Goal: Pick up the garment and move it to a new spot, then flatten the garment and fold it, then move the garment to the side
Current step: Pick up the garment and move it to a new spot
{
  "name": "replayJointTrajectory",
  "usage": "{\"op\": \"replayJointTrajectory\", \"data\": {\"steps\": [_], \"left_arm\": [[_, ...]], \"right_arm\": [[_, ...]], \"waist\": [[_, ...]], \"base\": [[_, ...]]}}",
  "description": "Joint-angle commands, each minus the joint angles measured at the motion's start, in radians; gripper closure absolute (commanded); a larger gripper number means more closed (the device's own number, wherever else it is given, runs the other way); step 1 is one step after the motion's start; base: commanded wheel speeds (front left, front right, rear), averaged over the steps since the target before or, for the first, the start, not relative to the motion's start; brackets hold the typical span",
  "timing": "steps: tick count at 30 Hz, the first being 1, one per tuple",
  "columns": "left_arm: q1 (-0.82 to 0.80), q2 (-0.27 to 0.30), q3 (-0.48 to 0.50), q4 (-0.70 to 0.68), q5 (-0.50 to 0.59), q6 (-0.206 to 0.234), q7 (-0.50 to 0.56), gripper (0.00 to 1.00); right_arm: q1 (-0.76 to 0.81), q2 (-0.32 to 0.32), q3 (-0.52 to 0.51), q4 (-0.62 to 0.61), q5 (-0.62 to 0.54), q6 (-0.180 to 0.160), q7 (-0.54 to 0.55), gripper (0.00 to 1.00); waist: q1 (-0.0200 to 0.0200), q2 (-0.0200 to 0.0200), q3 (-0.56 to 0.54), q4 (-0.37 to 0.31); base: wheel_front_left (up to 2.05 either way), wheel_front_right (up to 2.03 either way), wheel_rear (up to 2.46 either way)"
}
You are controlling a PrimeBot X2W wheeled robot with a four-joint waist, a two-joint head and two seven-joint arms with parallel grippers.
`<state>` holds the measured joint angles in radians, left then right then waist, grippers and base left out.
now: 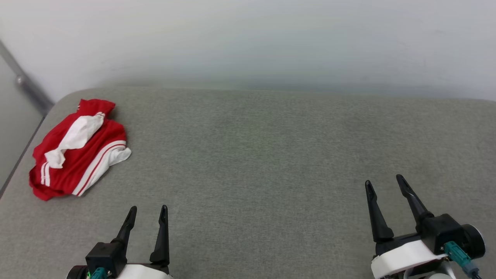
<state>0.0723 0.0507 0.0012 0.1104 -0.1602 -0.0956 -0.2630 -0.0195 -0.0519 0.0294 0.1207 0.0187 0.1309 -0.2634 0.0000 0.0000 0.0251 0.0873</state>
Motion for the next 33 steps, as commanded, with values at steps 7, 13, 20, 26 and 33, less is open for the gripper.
{"op": "replayJointTrajectory", "data": {"steps": [7, 13, 20, 26, 33], "left_arm": [[0.010, 0.000, 0.024, 0.002, 0.020, -0.005, -0.003, 0.00], [0.028, 0.000, 0.041, -0.005, 0.033, -0.010, -0.003, 0.00], [0.037, -0.001, 0.052, -0.015, 0.038, -0.015, -0.003, 0.00], [0.045, -0.001, 0.053, -0.020, 0.049, -0.023, -0.003, 0.00], [0.053, -0.001, 0.058, -0.032, 0.042, -0.025, -0.003, 0.00]], "right_arm": [[0.020, 0.003, 0.036, 0.001, 0.007, 0.000, -0.002, 0.00], [0.026, 0.003, 0.057, 0.003, 0.023, 0.000, -0.002, 0.00], [0.025, 0.003, 0.077, 0.001, 0.034, 0.000, -0.002, 0.00], [0.034, 0.002, 0.094, 0.003, 0.042, 0.000, -0.002, 0.00], [0.019, 0.002, 0.115, 0.004, 0.045, 0.000, -0.002, 0.00]], "waist": [[0.0000, 0.0000, -0.011, 0.173], [0.0000, 0.0000, -0.029, 0.269], [0.0000, 0.0000, -0.039, 0.338], [0.0000, 0.0000, -0.047, 0.391], [0.0000, 0.0000, -0.044, 0.411]], "base": [[0.00, 0.00, 0.00], [0.00, 0.00, 0.00], [0.00, 0.00, 0.00], [0.00, 0.00, 0.00], [0.00, 0.00, 0.00]]}}
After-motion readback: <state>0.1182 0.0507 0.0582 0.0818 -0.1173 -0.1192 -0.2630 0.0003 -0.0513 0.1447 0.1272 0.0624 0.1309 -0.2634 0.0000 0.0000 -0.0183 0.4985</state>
